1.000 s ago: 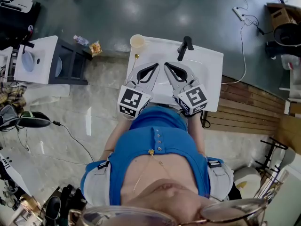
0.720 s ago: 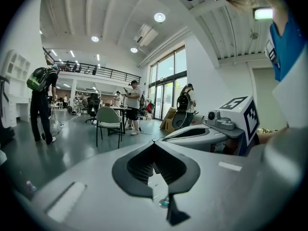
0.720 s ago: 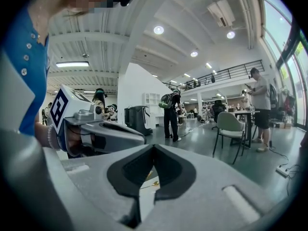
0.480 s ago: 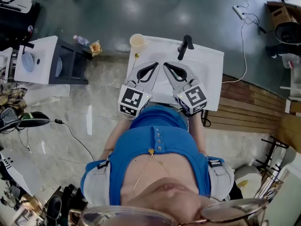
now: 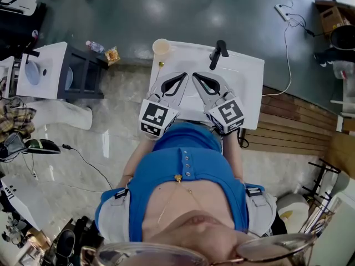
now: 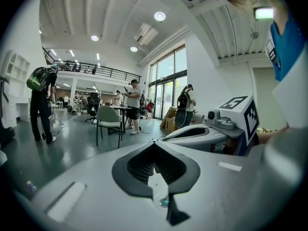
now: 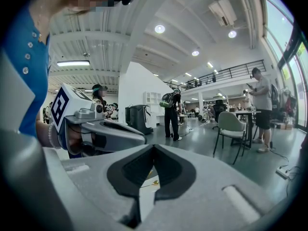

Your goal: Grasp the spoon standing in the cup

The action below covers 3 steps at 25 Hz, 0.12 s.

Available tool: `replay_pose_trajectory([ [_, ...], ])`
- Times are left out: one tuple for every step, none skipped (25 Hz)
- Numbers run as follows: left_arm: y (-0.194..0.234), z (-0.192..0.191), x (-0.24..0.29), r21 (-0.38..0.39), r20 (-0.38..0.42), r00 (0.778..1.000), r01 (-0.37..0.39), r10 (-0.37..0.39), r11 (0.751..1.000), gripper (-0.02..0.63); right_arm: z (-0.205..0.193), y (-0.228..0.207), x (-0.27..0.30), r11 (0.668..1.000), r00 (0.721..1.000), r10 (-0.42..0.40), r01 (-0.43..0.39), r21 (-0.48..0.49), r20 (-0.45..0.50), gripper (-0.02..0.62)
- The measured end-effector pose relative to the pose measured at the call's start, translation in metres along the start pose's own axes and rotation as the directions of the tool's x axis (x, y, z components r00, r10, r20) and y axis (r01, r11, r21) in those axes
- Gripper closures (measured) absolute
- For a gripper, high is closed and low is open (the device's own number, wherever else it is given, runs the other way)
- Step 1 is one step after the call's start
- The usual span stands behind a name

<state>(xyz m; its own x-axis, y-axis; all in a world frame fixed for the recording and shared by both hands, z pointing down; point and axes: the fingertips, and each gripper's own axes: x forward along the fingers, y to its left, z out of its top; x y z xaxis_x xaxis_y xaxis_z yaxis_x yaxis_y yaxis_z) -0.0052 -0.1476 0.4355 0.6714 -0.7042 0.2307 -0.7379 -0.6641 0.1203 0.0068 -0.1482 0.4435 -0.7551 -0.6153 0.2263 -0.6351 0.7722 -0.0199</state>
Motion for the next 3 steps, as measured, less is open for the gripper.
replay_pose_trajectory([
  [0.0001,0.0000,0.0008,0.000,0.000,1.000,0.000,0.000,1.000,0.606,-0.0003,-0.0006,0.0001,1.000,1.000,0.001,-0.001,0.000,0.000,0.592],
  [0.0003,0.0000,0.0017,0.000,0.000,1.000,-0.001,0.001,1.000,0.606,-0.0005,-0.0012,0.0002,1.000,1.000,0.002,-0.002,0.001,-0.001,0.592],
  [0.0005,0.0000,0.0025,0.000,-0.001,1.000,-0.001,0.001,1.000,0.606,-0.0006,-0.0017,0.0004,1.000,1.000,0.003,-0.003,0.001,-0.001,0.592],
])
